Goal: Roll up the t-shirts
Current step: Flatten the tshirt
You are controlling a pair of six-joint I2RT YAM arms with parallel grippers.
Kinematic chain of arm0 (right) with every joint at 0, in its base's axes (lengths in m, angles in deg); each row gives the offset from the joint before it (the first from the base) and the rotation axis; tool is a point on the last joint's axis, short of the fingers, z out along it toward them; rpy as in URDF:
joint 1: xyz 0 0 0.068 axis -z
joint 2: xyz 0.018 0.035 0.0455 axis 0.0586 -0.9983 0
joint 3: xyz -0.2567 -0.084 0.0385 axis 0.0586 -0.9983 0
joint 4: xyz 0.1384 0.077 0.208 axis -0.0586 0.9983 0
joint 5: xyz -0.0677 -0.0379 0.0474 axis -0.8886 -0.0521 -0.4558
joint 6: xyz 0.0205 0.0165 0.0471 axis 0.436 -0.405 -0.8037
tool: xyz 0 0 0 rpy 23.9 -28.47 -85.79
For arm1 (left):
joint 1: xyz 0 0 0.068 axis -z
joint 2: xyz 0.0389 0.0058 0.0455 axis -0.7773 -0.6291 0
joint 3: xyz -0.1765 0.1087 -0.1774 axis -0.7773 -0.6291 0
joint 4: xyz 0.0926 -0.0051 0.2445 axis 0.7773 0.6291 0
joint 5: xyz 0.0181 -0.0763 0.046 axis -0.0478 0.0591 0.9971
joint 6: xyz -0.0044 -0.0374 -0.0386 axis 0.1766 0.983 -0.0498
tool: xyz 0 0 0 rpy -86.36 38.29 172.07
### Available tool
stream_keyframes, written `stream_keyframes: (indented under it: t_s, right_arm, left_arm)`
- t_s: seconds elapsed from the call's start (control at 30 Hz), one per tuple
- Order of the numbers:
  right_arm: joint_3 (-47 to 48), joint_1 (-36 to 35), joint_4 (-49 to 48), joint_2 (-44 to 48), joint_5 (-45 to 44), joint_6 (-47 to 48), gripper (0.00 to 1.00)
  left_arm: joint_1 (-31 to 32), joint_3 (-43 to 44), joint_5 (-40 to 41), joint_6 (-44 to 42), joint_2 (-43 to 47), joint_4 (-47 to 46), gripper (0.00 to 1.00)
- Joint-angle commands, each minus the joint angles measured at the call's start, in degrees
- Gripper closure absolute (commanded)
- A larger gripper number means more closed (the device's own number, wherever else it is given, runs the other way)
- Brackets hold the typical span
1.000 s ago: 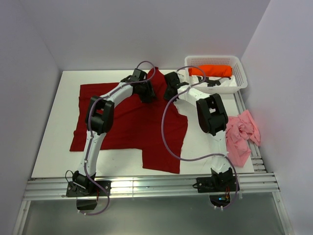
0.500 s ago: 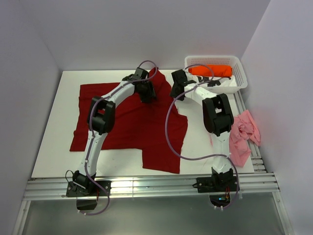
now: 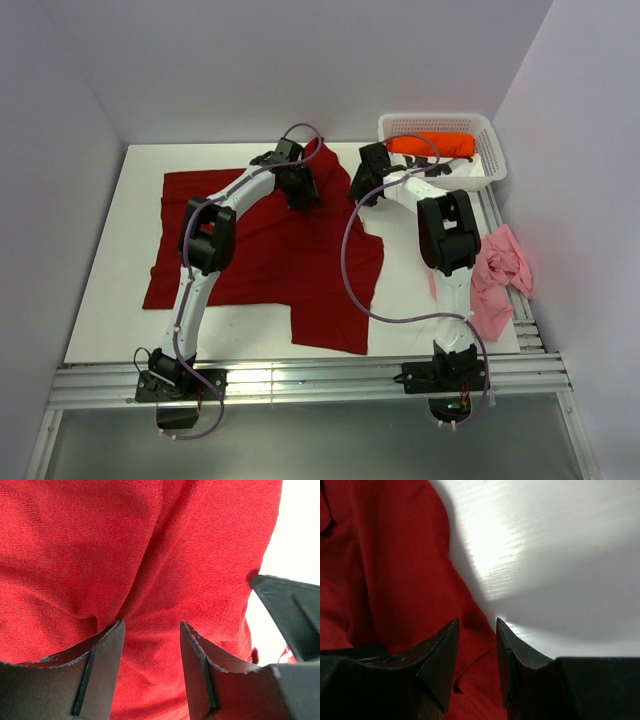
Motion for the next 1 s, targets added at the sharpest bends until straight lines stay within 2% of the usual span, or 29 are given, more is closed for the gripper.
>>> stream_keyframes:
  t_s: [0.0, 0.17, 0.23, 0.3, 0.37, 0.43, 0.6, 0.7, 0.8, 0.83, 0.97]
  right_arm:
    - [0.61, 0.21, -1.80, -1.86, 3.69, -0.25, 0.57]
    - [1.58, -0.14, -0.30, -2.91, 2.99, 0.02, 0.61]
    - [2.02, -0.23, 0.13, -2.91, 1.86, 0.19, 0.67]
    - [2.98, -0.58, 0.66, -2.56, 1.15, 0.80, 0.78]
    - [4.47, -1.02, 2.68, -2.21, -5.42, 2.29, 0.86]
    - [7.11, -2.77, 4.96, -1.51, -13.04, 3.96, 0.88]
    - [9.23, -8.74, 5.94, -0.28, -25.56, 9.33, 0.88]
    - [8.26, -11.21, 4.62, 0.25, -30.92, 12.14, 0.84]
    - [7.74, -14.02, 3.83, 0.08, -34.97, 14.51, 0.61]
    - [7.65, -14.99, 3.65, 0.16, -35.32, 14.52, 0.50]
    - [4.58, -14.30, 0.85, 2.71, -29.72, 13.90, 0.49]
  left_arm:
    - [0.30, 1.81, 0.82, -1.33, -0.47, 2.44, 0.46]
    - [0.22, 1.81, 0.47, -1.24, -0.38, 2.27, 0.46]
    - [0.30, 1.81, 0.12, -1.24, -0.29, 2.18, 0.46]
    - [0.22, 1.90, -0.15, -1.24, -0.03, 2.09, 0.46]
    - [0.30, 1.81, -0.76, -1.16, 0.14, 1.65, 0.46]
    - [0.48, 2.07, -0.85, -1.16, 0.32, 1.65, 0.45]
    - [0.92, 3.22, -0.24, -1.33, -0.03, 2.62, 0.45]
    - [0.92, 2.87, -0.06, -1.24, -0.12, 2.62, 0.45]
    - [0.92, 2.52, -0.24, -0.98, -0.38, 2.44, 0.45]
    - [0.92, 2.43, -0.15, -0.89, -0.38, 2.44, 0.46]
    - [0.83, 1.90, -0.06, -0.80, -0.29, 2.26, 0.46]
